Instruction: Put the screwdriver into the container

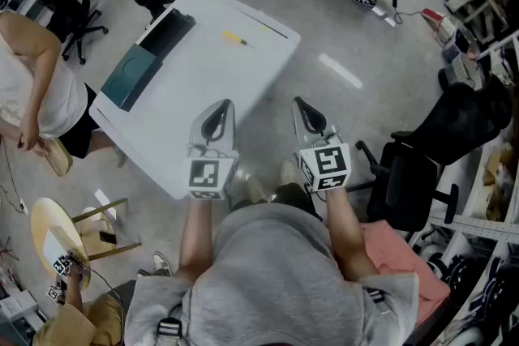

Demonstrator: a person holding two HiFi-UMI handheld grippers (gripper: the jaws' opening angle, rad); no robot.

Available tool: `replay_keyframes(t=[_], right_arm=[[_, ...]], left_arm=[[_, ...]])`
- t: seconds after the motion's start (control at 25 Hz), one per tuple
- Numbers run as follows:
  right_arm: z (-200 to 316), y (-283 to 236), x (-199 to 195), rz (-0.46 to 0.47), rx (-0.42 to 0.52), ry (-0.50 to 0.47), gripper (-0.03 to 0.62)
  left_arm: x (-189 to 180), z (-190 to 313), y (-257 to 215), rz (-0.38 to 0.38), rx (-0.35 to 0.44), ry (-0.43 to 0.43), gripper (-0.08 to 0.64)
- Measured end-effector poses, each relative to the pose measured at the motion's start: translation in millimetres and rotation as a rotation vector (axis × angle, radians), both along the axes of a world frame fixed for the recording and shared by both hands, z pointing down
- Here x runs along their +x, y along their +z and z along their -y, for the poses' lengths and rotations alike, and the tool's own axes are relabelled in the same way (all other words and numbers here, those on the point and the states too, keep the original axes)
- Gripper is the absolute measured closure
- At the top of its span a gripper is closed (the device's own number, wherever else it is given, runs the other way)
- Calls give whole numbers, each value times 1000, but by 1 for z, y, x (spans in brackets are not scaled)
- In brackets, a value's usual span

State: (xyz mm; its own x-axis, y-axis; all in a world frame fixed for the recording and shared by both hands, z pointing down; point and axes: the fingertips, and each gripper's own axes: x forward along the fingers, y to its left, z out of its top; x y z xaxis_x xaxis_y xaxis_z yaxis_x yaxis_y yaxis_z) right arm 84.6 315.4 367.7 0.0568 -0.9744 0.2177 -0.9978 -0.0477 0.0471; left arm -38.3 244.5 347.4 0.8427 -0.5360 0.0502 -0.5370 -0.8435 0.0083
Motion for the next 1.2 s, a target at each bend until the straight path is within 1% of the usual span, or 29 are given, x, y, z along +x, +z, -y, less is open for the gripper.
replay_keyframes(t=[0.36,0.64,0.92,1.2], right_arm=[[4,-4,0,4,0,24,589],[18,-2,11,1,-6,23,589],[59,6,34,9,-12,-22,589],[118,7,74,24,-16,-87,589]], left_arm=[[-2,7,-4,-5,5,14,548],[12,20,-2,-5,1,23,549],[34,54,6,4,-3,-17,549],[74,102,3,20,-3,-69,549]])
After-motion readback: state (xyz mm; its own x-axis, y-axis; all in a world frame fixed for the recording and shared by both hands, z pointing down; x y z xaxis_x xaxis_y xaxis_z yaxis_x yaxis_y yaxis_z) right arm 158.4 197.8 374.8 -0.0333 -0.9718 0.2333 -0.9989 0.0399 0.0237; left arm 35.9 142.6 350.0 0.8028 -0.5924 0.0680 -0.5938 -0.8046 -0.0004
